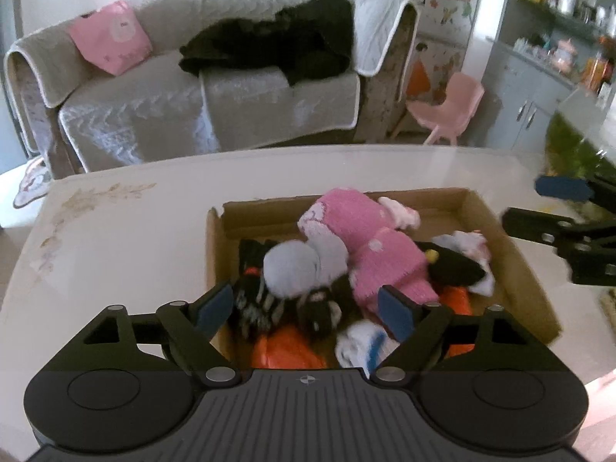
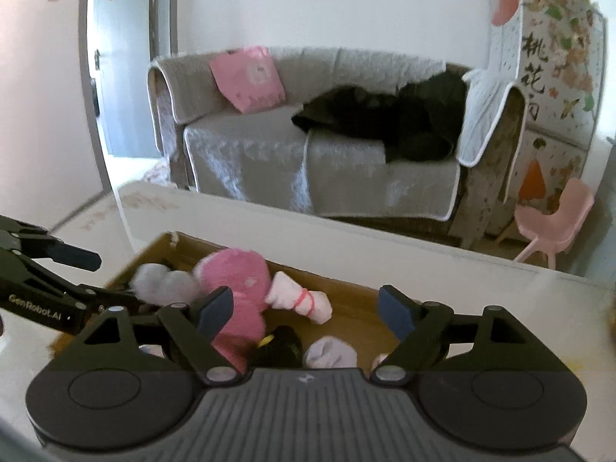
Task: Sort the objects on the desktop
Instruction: 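Lower both socks into the box and open both tools, then move both open tools back over the remaining socks, then close left tool on black blue-banded sock while right tool closes on white green-banded sock, then lift both held socks and carry them over the box, then lower both socks into the box and open both tools, then move both open tools back over the remaining socks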
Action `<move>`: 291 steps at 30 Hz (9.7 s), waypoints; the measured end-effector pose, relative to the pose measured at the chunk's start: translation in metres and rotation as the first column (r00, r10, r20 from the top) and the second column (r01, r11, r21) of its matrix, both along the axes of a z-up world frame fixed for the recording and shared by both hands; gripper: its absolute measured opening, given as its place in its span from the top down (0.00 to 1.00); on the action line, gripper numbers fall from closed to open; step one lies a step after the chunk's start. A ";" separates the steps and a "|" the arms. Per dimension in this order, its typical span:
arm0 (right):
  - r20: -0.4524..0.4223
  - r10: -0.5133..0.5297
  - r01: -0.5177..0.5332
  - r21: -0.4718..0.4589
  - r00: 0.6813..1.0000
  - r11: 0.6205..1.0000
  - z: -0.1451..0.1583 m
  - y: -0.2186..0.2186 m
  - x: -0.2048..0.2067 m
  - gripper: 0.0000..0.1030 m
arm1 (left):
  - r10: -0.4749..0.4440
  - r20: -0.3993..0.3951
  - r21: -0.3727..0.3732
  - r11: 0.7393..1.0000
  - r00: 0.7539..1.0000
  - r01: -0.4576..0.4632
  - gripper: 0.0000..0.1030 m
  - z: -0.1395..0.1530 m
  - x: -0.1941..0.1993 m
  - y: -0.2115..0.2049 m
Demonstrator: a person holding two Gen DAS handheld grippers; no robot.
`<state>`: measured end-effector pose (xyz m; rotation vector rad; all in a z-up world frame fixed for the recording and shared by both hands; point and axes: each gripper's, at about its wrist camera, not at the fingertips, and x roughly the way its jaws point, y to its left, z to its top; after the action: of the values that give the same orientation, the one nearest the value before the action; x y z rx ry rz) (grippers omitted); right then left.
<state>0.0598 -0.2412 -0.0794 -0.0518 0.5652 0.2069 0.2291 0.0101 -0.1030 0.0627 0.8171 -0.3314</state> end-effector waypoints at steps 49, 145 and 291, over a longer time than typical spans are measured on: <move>-0.059 0.084 -0.082 0.028 0.995 0.996 -0.125 0.056 -0.179 0.22 | 0.084 -0.244 -0.040 0.995 0.966 -0.097 0.07 -0.072 -0.122 -0.031; 0.077 -0.037 -0.002 0.460 0.996 0.888 0.000 -0.082 -0.061 0.66 | 0.052 0.031 0.022 0.998 0.998 -0.053 0.52 0.050 -0.088 0.016; -0.143 -0.163 0.174 0.073 0.976 0.982 -0.127 -0.025 -0.116 0.08 | -0.045 -0.173 -0.278 0.960 0.984 -0.005 0.00 -0.056 -0.138 0.064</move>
<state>-0.0560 -0.2661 -0.2060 0.0937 0.6932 0.0690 0.0906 0.0745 -0.1595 -0.2252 0.9404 -0.4730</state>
